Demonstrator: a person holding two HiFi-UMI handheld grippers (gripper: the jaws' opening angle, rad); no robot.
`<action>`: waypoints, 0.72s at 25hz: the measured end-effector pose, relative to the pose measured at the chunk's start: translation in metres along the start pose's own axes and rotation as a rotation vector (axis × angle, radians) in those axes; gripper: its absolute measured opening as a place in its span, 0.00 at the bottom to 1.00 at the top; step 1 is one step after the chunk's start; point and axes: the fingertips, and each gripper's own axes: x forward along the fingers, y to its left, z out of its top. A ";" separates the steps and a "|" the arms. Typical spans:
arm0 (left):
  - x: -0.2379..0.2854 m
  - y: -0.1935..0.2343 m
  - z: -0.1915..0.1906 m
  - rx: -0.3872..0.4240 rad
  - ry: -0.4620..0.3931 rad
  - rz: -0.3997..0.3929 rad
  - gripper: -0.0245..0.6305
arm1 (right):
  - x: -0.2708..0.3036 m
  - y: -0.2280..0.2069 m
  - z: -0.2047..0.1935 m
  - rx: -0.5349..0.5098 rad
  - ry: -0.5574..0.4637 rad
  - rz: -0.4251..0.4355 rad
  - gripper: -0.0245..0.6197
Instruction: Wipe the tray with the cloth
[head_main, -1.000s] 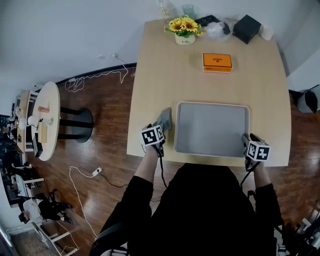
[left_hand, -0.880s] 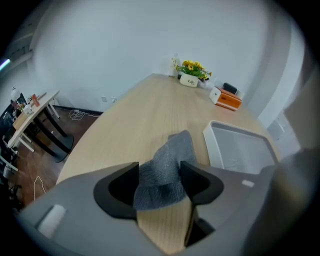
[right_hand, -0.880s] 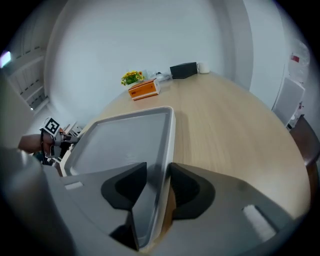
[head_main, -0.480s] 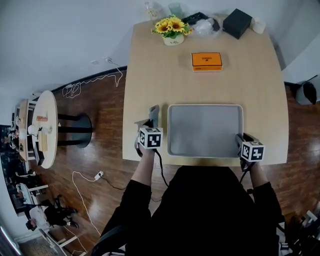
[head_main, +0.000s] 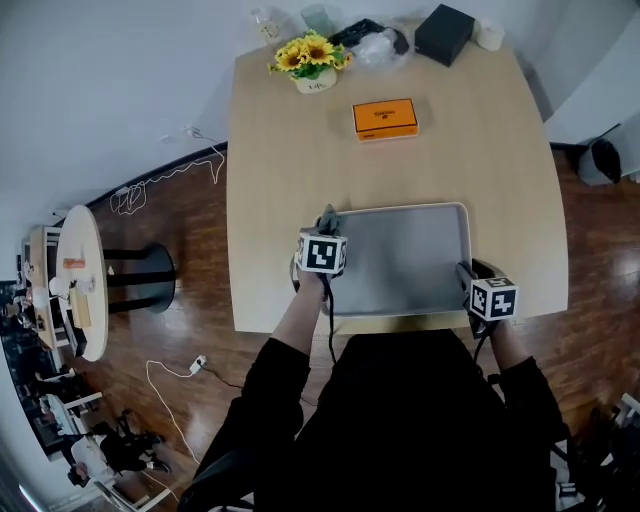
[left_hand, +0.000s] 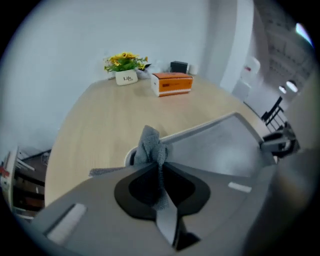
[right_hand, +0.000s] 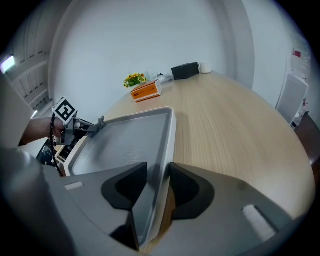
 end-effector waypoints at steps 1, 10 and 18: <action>0.001 0.000 0.004 -0.038 -0.005 -0.019 0.05 | 0.000 0.001 0.000 0.004 -0.005 0.000 0.26; 0.030 -0.133 0.058 0.119 -0.035 -0.257 0.04 | -0.003 0.001 0.000 0.014 -0.036 0.016 0.26; 0.051 -0.303 0.104 0.361 -0.071 -0.429 0.04 | -0.002 0.001 -0.001 0.011 -0.039 0.051 0.26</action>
